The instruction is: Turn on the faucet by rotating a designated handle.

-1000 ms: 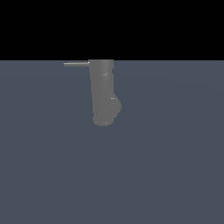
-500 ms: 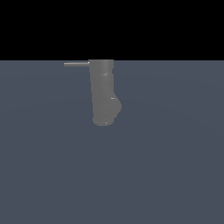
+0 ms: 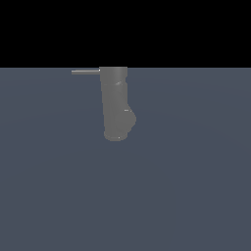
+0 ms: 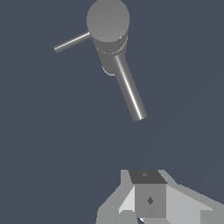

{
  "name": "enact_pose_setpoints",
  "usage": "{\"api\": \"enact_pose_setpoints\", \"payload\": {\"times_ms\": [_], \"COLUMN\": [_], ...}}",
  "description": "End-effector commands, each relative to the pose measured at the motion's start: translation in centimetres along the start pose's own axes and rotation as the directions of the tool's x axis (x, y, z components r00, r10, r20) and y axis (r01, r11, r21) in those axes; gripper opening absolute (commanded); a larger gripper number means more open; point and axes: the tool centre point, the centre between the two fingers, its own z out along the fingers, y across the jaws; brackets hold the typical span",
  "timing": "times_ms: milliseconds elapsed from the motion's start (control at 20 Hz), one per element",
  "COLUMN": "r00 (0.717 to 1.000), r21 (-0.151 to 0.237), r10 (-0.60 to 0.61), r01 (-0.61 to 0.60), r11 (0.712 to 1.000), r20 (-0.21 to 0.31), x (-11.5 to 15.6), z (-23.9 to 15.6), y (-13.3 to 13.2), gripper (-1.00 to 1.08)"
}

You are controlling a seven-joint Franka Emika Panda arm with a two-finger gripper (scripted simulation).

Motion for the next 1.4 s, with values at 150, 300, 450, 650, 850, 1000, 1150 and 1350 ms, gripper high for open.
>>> {"api": "enact_pose_setpoints", "payload": {"times_ms": [150, 300, 450, 650, 850, 1000, 1150, 1350], "r00": [0.990, 0.975, 0.954, 0.915, 0.866, 0.822, 0.773, 0.701], "r21": [0.030, 0.039, 0.043, 0.043, 0.037, 0.031, 0.024, 0.015], "r10": [0.142, 0.220, 0.298, 0.400, 0.497, 0.567, 0.632, 0.712], "r01": [-0.143, -0.221, -0.300, -0.402, -0.500, -0.569, -0.634, -0.713], "r11": [0.989, 0.974, 0.953, 0.915, 0.865, 0.822, 0.773, 0.701], "r20": [0.021, 0.033, 0.044, 0.055, 0.061, 0.060, 0.055, 0.042], "x": [3.6, 5.6, 7.5, 10.0, 12.4, 14.1, 15.8, 17.9], "z": [1.2, 2.1, 3.1, 4.7, 6.4, 7.8, 9.3, 11.4], "y": [-1.8, -2.8, -3.8, -5.1, -6.4, -7.4, -8.4, -9.8], "gripper": [-1.00, -1.00, -1.00, -1.00, -1.00, -1.00, -1.00, -1.00]}}
